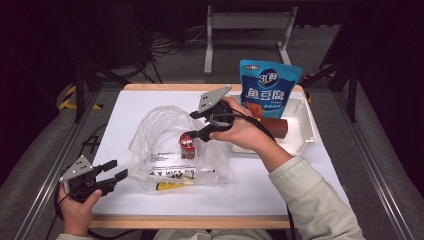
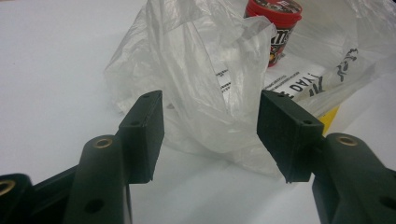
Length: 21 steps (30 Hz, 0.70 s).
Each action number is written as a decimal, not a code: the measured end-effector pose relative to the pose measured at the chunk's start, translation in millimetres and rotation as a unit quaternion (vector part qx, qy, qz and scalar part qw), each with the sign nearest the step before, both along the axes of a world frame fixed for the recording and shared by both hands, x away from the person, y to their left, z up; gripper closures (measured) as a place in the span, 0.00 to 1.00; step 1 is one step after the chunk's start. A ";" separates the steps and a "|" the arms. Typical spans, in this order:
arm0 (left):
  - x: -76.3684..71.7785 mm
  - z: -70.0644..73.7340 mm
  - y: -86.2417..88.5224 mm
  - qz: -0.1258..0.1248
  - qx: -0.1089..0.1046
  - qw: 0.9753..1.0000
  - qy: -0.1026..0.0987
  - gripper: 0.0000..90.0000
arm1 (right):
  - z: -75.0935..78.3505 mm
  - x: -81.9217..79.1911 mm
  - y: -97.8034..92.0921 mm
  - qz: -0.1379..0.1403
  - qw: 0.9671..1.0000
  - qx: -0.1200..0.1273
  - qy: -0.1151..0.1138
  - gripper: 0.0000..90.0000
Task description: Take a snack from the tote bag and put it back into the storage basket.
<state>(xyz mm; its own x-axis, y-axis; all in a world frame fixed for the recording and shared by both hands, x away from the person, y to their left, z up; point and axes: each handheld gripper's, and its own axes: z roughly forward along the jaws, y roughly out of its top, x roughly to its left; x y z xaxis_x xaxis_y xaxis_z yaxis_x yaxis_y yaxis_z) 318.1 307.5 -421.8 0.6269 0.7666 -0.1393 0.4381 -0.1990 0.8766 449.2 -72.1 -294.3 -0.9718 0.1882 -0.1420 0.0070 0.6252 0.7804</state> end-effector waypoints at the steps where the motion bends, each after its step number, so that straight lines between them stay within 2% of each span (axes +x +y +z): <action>1: 0.3 -0.1 -0.1 0.000 0.000 1.000 -0.001 0.47 | -2.8 -0.8 5.8 0.002 1.000 0.000 0.005 0.40; 10: 0.7 0.0 -0.5 -0.004 0.003 1.000 0.000 0.47 | -14.5 -0.8 22.0 0.004 1.000 -0.005 0.015 0.37; 14: 1.2 -0.2 -0.7 -0.003 0.002 1.000 -0.002 0.47 | -22.3 0.1 27.0 -0.006 1.000 -0.006 0.015 0.35; 21: 1.9 -0.2 -1.2 -0.004 0.002 1.000 -0.002 0.47 | -39.1 2.9 33.4 -0.022 0.999 -0.016 0.029 0.32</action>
<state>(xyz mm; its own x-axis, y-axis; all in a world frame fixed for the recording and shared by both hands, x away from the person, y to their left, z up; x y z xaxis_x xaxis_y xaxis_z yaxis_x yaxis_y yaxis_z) 320.0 306.3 -422.0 0.6338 0.7619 -0.1334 0.4334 -0.2070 0.8771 452.1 -38.7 -333.4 -0.9693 0.2277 -0.0927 0.0798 0.6480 0.7575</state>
